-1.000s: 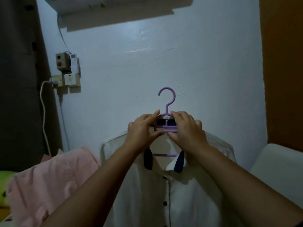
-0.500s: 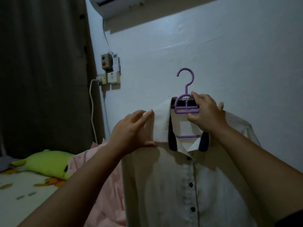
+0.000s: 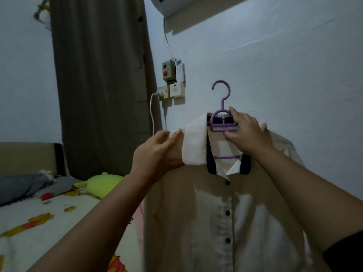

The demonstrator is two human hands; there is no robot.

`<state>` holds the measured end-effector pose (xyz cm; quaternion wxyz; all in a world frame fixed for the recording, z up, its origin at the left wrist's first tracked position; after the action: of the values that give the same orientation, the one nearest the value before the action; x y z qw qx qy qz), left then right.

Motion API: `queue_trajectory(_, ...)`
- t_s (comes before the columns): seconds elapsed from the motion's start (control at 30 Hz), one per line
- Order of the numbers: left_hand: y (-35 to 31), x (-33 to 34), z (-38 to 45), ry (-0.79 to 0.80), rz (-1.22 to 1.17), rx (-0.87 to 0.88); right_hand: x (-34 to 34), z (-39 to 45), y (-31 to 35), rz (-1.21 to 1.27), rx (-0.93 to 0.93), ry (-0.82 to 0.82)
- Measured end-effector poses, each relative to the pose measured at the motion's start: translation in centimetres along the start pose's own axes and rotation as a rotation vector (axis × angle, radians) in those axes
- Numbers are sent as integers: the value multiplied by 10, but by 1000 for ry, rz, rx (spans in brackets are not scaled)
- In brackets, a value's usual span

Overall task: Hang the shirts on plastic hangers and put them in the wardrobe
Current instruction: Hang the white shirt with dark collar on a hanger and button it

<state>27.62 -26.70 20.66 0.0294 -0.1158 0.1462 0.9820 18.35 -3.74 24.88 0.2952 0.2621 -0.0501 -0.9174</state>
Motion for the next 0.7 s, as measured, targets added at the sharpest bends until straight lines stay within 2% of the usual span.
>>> queue_trajectory(0.23, 73, 34, -27, 64, 119, -305, 99, 22, 42, 115, 59, 49)
queue_trajectory(0.5, 163, 113, -92, 235, 383, -625, 244, -10, 67, 192, 145, 303)
queue_trajectory(0.57, 170, 135, -112, 327, 449, -713, 281, -24, 70, 182, 173, 382)
queue_trajectory(0.63, 168, 163, -134, 464, 405, -784, 313, -41, 71, 169, 186, 461)
queue_trajectory(0.7, 155, 187, -147, 560, 309, -746, 338, -56, 71, 169, 191, 523)
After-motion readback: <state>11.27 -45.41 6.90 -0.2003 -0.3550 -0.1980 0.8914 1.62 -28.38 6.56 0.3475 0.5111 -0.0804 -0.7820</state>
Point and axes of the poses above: each hand's wrist, its own z-axis towards the middle knuckle, its own x-axis out of the palm, y = z × x, the point moved 5 cm from there along z, towards the middle knuckle, and after that the axes turned 9 degrees about -y, right-handed, at the moved point
